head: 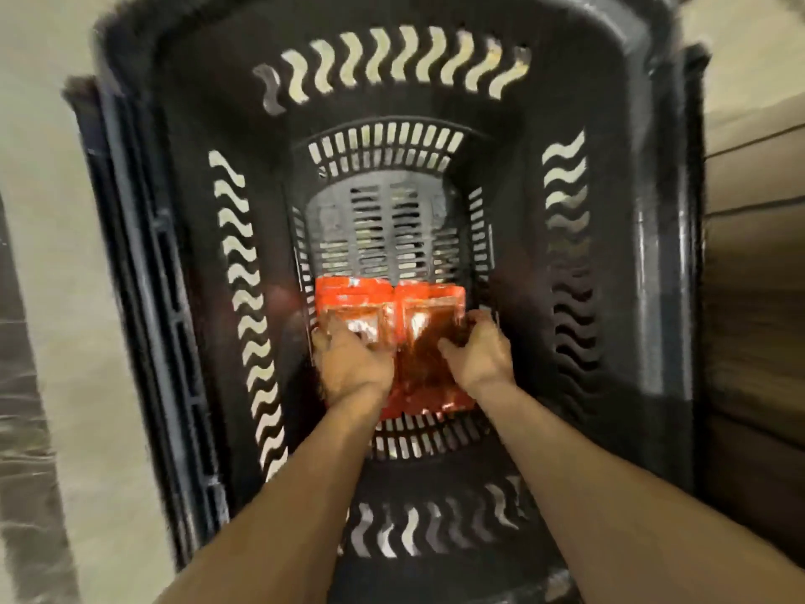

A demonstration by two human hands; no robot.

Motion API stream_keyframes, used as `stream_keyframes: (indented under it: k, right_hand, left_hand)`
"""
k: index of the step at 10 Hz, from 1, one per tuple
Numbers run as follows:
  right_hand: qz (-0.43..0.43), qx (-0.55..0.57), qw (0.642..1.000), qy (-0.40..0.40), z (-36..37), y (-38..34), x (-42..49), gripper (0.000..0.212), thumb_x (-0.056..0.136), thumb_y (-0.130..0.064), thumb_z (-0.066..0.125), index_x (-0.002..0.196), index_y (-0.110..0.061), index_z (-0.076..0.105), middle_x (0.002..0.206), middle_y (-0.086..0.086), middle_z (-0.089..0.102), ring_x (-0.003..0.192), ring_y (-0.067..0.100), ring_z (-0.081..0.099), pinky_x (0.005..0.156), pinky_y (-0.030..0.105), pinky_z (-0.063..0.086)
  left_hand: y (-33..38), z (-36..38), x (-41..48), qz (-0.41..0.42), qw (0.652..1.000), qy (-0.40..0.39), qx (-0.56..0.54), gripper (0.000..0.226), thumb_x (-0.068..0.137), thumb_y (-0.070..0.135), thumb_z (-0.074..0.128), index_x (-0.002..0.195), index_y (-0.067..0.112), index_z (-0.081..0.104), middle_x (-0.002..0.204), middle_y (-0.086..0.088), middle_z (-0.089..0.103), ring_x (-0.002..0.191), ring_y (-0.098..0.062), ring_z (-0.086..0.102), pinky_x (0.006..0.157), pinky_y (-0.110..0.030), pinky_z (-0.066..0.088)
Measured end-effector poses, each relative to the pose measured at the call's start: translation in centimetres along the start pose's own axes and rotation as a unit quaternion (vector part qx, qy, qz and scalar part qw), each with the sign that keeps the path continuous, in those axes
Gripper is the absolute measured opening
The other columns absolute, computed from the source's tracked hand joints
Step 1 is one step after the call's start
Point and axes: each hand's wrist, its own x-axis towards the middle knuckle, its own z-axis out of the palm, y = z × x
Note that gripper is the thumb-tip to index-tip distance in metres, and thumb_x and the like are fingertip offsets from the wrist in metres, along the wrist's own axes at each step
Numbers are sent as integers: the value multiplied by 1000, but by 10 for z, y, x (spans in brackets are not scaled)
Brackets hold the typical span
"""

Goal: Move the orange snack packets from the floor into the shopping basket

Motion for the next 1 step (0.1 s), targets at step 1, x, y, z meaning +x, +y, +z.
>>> stream_keyframes:
  k: [1]
  right_hand:
    - [-89,-62,994,-6,-42,-41,-33,40,87,-27,64,123,-11,54,118,16,65,112,37,61,94,42,51]
  left_hand:
    - [31,-56,-28,98,993,-6,63,58,83,25,60,139,16,45,137,-14,49,123,-35,51,108,-45,41]
